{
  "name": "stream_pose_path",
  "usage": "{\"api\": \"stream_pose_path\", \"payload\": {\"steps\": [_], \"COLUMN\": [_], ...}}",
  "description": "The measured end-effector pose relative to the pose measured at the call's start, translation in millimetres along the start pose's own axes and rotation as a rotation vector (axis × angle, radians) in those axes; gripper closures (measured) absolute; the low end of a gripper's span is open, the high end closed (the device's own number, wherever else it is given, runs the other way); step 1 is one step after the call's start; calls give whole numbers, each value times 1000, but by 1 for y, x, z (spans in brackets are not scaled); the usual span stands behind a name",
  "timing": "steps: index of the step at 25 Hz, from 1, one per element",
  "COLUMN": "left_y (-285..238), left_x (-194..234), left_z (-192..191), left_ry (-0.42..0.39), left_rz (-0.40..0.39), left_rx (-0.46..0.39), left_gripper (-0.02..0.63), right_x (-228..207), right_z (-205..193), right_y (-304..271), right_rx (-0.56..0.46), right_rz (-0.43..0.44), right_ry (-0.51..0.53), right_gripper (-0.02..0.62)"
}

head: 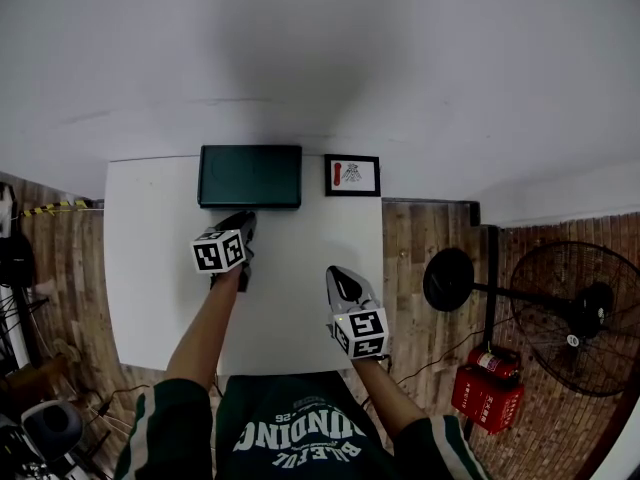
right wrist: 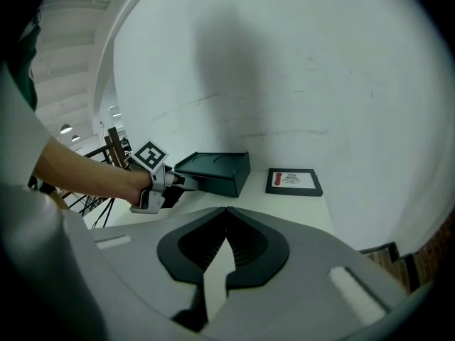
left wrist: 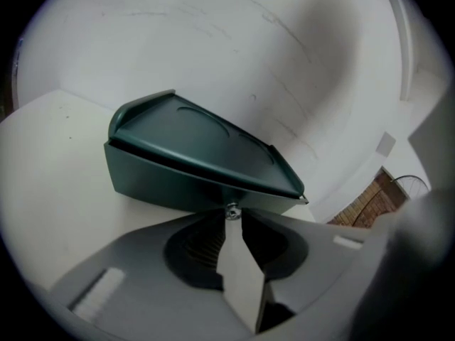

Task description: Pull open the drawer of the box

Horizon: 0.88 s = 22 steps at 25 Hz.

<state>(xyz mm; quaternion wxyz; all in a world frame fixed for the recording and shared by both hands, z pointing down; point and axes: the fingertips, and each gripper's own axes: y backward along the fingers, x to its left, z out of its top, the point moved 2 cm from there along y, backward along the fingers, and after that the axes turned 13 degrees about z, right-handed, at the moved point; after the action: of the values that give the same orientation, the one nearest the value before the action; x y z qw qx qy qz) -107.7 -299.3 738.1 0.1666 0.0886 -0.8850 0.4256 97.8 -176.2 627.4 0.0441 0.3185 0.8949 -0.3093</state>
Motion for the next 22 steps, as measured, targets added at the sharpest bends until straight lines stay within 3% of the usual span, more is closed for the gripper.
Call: {"api": "stream_pose_path", "payload": {"steps": [22], "left_y": [46], "left_x": [-2], "left_z": [-68], "left_ry": [-16], "left_rz": [-5], "left_rx": [46], "left_gripper": [477], "right_x": [23], "right_z": [-30], "right_y": [21], "right_rx": [9], "right_rz": [13], "right_ry": [-24], "right_gripper": [594]}}
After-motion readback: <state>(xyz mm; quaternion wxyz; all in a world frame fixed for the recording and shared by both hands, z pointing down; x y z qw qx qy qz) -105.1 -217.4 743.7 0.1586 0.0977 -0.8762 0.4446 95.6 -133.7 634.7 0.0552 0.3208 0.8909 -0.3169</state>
